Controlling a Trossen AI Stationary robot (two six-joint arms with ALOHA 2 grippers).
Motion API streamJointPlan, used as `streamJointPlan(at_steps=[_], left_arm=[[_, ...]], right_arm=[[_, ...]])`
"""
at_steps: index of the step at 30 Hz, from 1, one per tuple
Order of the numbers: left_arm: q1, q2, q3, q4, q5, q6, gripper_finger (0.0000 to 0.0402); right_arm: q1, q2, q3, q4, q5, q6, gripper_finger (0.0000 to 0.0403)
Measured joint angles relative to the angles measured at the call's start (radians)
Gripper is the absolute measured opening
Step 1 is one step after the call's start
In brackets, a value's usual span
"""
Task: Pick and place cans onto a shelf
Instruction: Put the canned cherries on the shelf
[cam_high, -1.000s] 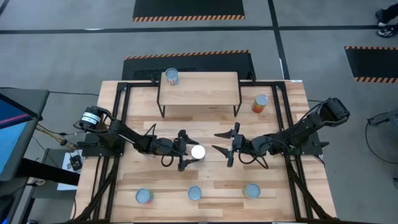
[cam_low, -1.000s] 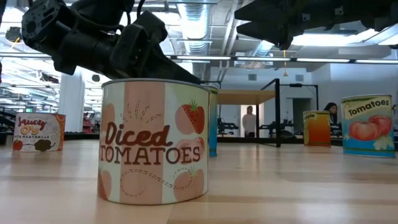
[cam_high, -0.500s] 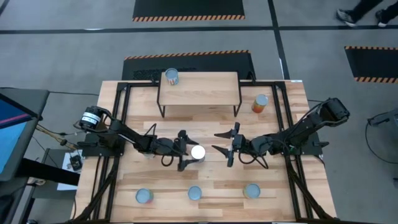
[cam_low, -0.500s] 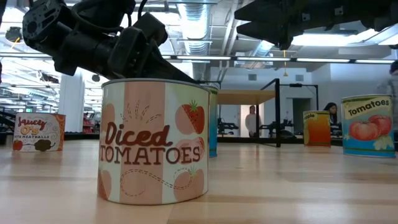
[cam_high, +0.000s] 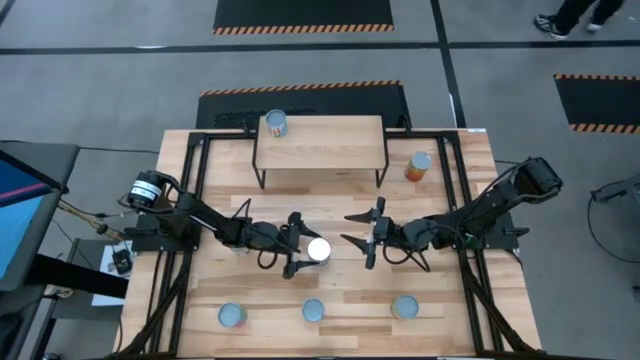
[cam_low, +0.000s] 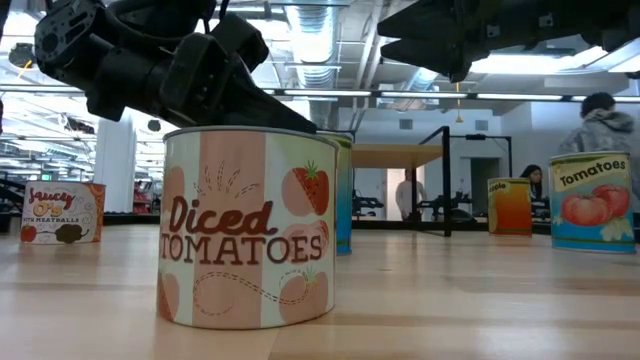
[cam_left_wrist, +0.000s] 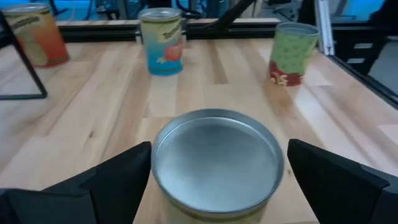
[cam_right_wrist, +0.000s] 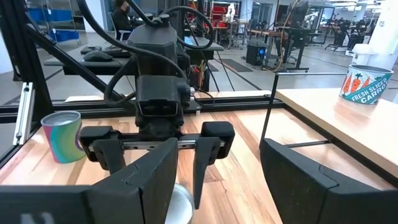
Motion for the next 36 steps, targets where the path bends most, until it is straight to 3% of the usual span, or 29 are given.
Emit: streamJointPlan(at_steps=[18,36], left_arm=[[-0.008,0.0,0.0,-0.006,-0.062,0.069,0.0394],[0.017,0.023,0.008,0.033,-0.022,0.018,0.0394]], right_arm=[[0.001,0.0,0.0,-0.025,0.0,0.009,0.0255],[-0.001,0.0,0.0,-0.026,0.0,0.015,0.0255]])
